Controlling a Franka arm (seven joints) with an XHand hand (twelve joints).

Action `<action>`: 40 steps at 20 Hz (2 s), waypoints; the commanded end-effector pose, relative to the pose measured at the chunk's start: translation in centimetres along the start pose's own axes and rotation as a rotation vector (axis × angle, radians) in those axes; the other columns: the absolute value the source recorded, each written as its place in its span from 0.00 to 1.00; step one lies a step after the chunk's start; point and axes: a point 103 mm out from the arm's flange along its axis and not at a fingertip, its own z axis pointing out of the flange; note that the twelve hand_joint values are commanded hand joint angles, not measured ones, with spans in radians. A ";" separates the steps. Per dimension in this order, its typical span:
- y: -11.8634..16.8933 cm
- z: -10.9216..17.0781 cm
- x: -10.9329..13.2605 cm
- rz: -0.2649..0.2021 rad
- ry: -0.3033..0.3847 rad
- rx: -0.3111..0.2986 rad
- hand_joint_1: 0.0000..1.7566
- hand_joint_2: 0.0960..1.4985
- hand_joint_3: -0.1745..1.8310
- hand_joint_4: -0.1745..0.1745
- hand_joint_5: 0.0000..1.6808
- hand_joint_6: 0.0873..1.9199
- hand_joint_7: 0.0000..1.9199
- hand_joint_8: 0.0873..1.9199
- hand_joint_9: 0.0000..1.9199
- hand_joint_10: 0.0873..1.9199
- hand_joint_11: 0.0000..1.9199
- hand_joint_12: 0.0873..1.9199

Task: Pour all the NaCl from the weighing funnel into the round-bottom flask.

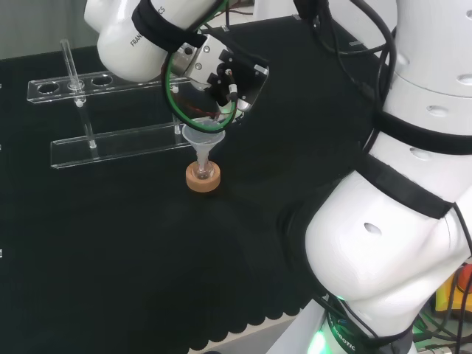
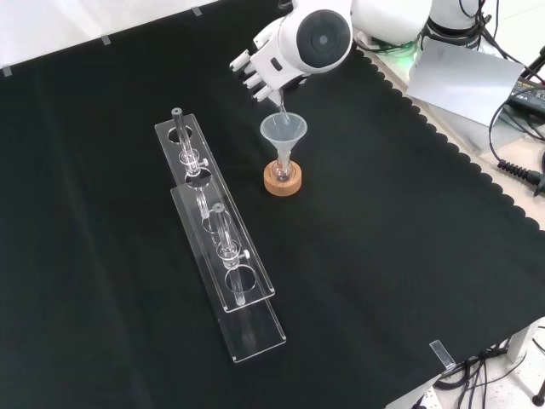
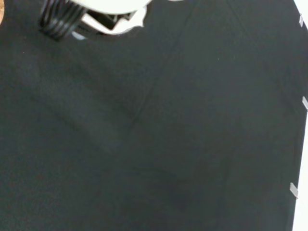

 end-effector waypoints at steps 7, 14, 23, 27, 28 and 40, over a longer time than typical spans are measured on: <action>0.1 -0.5 -0.1 0.007 -0.082 -0.010 0.61 0.43 0.45 1.00 0.67 0.48 0.43 0.31 0.56 0.17 0.33 0.61; 0.1 -0.8 -0.1 0.004 -0.112 -0.016 0.61 0.43 0.45 1.00 0.67 0.48 0.43 0.31 0.56 0.17 0.33 0.61; 0.1 -1.2 0.1 0.002 -0.151 -0.022 0.61 0.43 0.45 1.00 0.66 0.48 0.43 0.31 0.56 0.17 0.33 0.61; 0.0 -1.4 0.1 0.002 -0.169 -0.025 0.61 0.43 0.45 1.00 0.66 0.48 0.43 0.31 0.56 0.17 0.33 0.61; 0.0 -1.5 0.2 0.004 -0.176 -0.023 0.61 0.43 0.45 1.00 0.66 0.48 0.43 0.31 0.56 0.17 0.33 0.61; 0.1 -2.0 0.7 -0.010 -0.244 -0.048 0.61 0.43 0.45 1.00 0.66 0.48 0.43 0.31 0.56 0.17 0.33 0.61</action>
